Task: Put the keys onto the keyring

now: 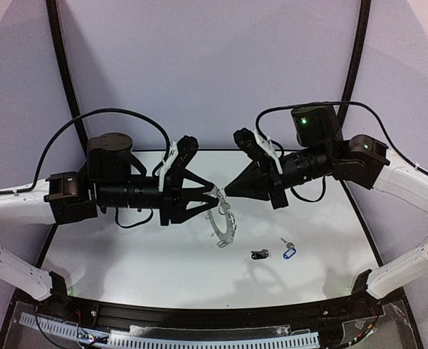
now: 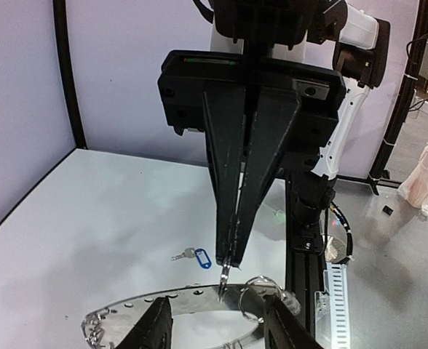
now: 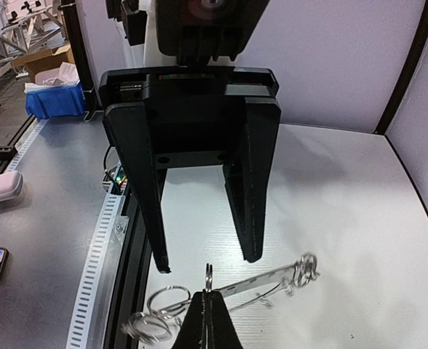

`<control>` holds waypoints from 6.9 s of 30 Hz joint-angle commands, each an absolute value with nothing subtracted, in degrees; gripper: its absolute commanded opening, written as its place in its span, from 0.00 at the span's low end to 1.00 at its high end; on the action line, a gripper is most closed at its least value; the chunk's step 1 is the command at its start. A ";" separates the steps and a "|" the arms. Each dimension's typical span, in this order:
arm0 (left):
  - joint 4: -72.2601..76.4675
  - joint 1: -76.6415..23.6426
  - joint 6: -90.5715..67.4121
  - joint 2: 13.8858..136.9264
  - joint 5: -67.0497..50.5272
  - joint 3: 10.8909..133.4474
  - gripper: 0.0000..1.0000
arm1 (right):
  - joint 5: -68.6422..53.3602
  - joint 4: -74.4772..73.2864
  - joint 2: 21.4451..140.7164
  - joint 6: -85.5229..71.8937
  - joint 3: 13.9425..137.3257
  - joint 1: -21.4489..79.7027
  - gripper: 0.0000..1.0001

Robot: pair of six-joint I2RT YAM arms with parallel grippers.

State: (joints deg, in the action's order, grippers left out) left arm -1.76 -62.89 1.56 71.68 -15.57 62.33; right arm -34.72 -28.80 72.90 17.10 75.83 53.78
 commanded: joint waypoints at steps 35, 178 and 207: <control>-9.31 -63.04 4.77 74.93 -20.70 66.14 0.01 | -37.09 -39.59 78.97 22.78 85.05 57.02 0.00; 1.76 -63.02 28.56 66.88 -13.17 51.11 0.01 | -16.87 -26.69 61.01 -4.10 41.80 43.24 0.00; -13.61 -63.06 39.17 72.70 -23.92 59.74 0.01 | -33.26 -38.38 69.61 22.41 68.28 55.79 0.00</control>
State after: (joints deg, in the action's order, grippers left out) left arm -10.81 -62.92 37.39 73.01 -20.16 57.17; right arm -36.51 -37.93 68.69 17.39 66.67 53.49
